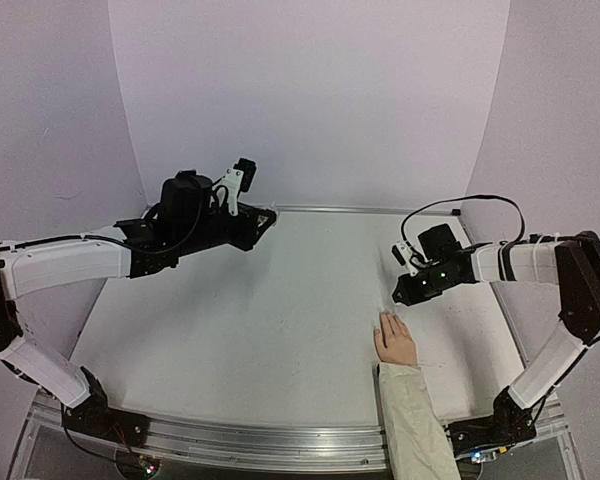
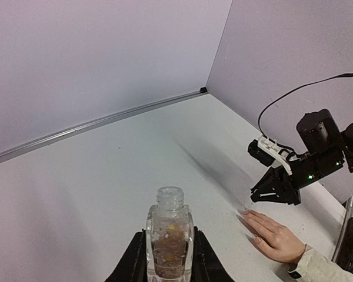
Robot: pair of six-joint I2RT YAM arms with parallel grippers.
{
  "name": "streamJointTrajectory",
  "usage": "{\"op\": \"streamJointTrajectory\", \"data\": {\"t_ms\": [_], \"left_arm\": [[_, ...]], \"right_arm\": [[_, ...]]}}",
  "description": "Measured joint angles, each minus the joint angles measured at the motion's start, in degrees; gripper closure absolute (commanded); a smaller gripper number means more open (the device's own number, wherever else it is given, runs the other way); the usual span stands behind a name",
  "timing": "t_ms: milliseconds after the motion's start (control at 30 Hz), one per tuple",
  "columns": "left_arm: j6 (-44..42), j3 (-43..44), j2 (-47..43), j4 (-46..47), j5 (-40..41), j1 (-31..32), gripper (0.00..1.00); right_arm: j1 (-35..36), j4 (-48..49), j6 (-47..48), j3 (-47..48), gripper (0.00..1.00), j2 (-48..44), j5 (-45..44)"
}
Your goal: Paint the nails
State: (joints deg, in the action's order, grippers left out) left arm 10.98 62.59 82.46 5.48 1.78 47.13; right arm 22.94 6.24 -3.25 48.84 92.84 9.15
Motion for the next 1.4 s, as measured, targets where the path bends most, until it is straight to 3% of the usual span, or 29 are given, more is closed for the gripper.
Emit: {"op": "streamJointTrajectory", "data": {"t_ms": [233,1400], "left_arm": [[0.04,-0.07,0.00,0.00,0.00,0.00,1.00],[0.02,-0.07,0.00,0.00,0.00,0.00,1.00]], "right_arm": [[0.37,-1.62,-0.02,-1.29,1.00,-4.15,0.26],[0.87,-1.05,-0.87,-1.42,1.00,-0.39,0.20]]}}
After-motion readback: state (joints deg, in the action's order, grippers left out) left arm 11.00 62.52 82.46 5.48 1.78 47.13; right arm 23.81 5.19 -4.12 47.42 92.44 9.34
